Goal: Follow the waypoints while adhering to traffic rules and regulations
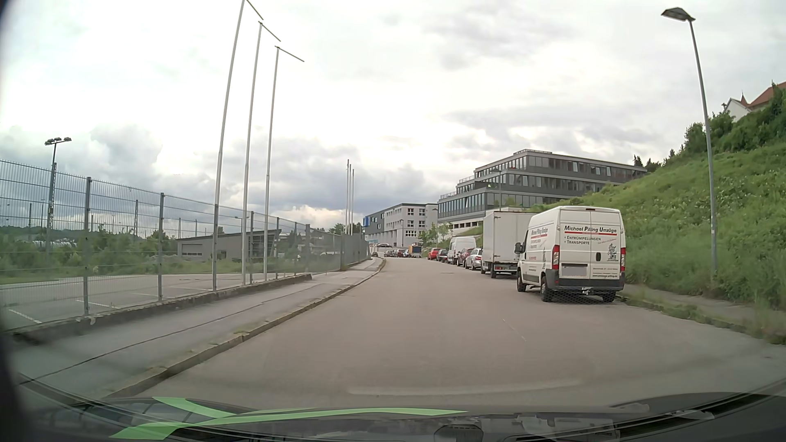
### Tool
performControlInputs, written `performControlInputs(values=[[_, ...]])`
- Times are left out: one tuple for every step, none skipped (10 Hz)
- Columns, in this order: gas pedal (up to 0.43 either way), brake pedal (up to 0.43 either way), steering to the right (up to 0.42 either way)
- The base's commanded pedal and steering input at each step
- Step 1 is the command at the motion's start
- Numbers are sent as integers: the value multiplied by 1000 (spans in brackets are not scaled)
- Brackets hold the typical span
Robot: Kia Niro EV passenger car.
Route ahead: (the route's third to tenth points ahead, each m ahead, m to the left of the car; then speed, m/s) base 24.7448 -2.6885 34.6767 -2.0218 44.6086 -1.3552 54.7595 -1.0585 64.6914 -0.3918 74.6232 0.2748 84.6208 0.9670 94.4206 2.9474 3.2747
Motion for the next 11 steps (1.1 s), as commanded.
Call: performControlInputs(values=[[67,0,52],[67,0,53],[67,0,54],[67,0,54],[67,0,54],[67,0,53],[67,0,49],[67,0,44],[67,0,38],[67,0,30],[67,0,22]])
